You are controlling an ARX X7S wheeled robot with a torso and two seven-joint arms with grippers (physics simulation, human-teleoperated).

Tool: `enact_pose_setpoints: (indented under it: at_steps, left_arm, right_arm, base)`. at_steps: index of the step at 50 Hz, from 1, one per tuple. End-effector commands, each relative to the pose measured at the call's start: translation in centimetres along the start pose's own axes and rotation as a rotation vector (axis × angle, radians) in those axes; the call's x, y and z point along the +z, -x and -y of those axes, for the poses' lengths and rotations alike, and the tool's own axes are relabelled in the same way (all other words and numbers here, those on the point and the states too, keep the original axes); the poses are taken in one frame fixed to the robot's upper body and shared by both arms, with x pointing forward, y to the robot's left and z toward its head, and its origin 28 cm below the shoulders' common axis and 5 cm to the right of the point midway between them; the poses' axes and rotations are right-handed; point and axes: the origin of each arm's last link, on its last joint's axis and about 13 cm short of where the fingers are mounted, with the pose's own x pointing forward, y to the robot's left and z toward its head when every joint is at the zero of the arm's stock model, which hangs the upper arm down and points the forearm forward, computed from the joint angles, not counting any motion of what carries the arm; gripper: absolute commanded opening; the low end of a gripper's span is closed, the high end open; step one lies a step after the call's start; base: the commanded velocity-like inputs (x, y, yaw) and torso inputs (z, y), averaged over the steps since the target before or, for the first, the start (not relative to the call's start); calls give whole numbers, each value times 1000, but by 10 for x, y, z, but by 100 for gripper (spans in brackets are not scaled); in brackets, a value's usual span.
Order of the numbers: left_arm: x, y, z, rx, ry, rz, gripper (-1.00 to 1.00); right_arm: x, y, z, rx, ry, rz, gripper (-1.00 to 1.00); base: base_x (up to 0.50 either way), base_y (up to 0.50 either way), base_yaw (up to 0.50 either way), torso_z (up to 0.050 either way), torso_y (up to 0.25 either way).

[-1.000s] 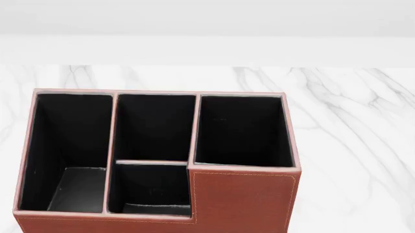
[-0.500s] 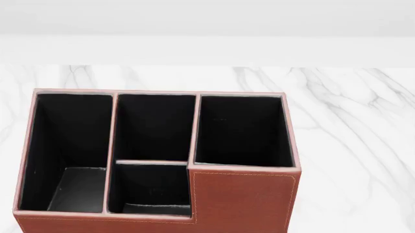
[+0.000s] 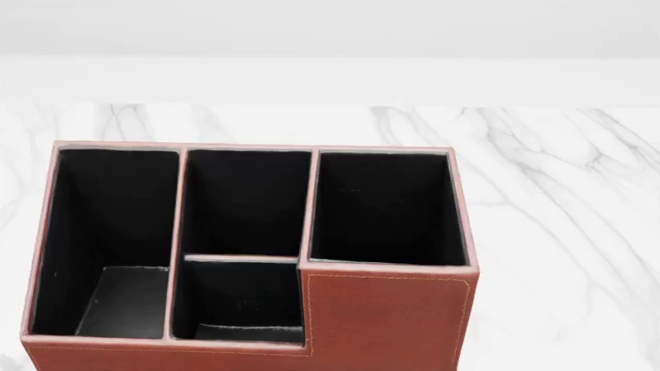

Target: Pick up the yellow and white mug and place it to the right of the caddy.

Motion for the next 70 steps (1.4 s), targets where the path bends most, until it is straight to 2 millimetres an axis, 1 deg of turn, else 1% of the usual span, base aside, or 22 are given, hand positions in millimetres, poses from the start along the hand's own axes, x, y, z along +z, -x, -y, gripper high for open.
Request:
enact_pose_setpoints:
  at_steps: [1,8,15,23,28,33,52,61,70]
  left_arm:
    - [0,-1,0,-1,0,-2,100]
    - [-1,-1,0,0,1,-2,100]
    - [0,0,1,-3,2,-5,100]
    - [-1,-1,-1,-1,3,-4,100]
    - [-1,-2,-4,3,4,-4,100]
    - [0,0,-1,-3,4,-2,100]
    - [0,0,1,-7,5,-3,100]
    - [0,0,0,-8,5,-4,100]
    - [1,1,2,-12,6,-3,100]
  right_arm:
    - [20,4,19,-123,44,87,-100]
    - [26,5,27,-175,59,110,-100]
    - [37,9,40,-264,67,149,-100]
    - [41,11,46,-304,77,165,-100]
    - [43,14,54,-349,84,173,-100]
    - [47,17,62,-401,87,185,-100]
    - [62,32,89,-595,120,236,-100]
    - [64,37,97,-661,116,241,-100]
    - [55,40,115,-767,87,209,-100]
  base:
    - [0,0,0,0,0]
    - [0,0,0,0,0]
    - [0,0,0,0,1]
    - [0,0,0,0,0]
    - [0,0,0,0,0]
    - [0,0,0,0,0]
    - [0,0,0,0,1]
    - [0,0,0,0,0]
    - [0,0,0,0,0]
